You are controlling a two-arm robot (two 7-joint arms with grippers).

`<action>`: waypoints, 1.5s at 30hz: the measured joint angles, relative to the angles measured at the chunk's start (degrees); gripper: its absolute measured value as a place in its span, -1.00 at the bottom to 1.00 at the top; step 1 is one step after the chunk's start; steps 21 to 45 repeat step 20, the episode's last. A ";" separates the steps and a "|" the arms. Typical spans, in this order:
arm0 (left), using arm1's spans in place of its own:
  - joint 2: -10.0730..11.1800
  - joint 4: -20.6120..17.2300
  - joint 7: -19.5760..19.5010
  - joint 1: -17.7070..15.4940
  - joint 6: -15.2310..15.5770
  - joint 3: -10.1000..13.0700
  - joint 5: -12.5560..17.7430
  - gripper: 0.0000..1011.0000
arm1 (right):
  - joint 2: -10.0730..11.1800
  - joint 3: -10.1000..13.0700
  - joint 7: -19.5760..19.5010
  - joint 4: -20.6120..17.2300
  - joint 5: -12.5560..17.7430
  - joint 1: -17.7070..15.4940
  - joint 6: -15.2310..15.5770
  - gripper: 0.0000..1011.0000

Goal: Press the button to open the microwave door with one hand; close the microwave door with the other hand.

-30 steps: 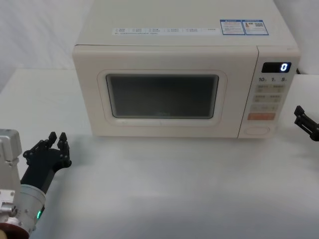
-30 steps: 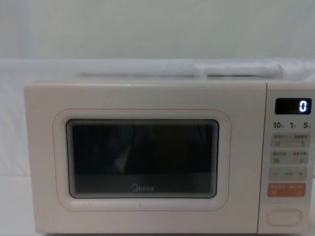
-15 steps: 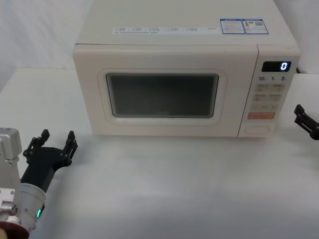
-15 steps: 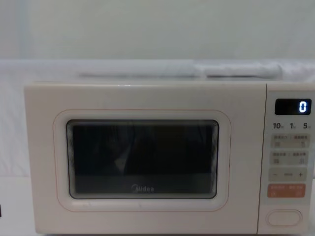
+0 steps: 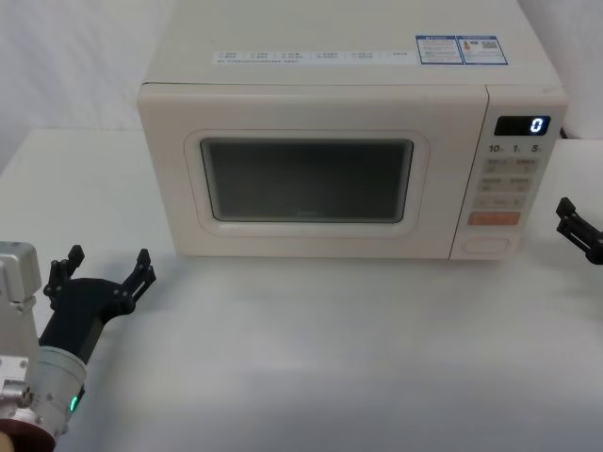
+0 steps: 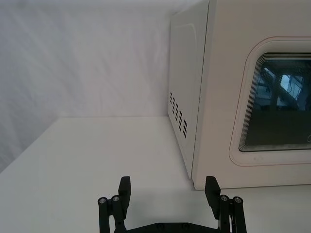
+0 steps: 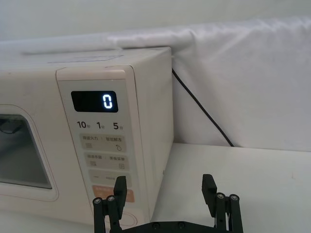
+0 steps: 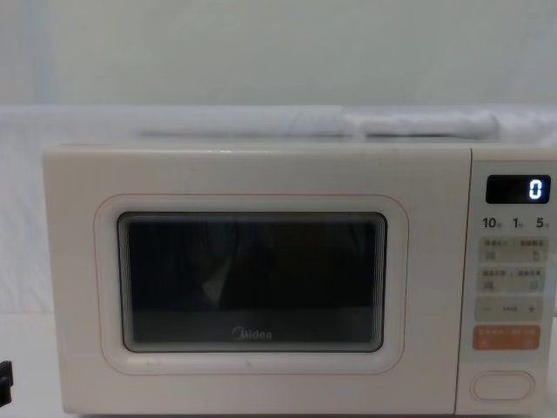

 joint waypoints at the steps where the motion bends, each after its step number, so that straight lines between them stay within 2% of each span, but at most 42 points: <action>1: 0.00 0.00 0.00 0.00 0.00 0.00 0.00 0.98 | 0.00 0.00 0.00 0.00 0.00 0.00 0.00 0.98; 45: 0.00 0.00 0.00 0.00 0.00 0.00 0.00 0.98 | 0.00 0.00 0.00 0.00 0.00 0.00 0.00 0.98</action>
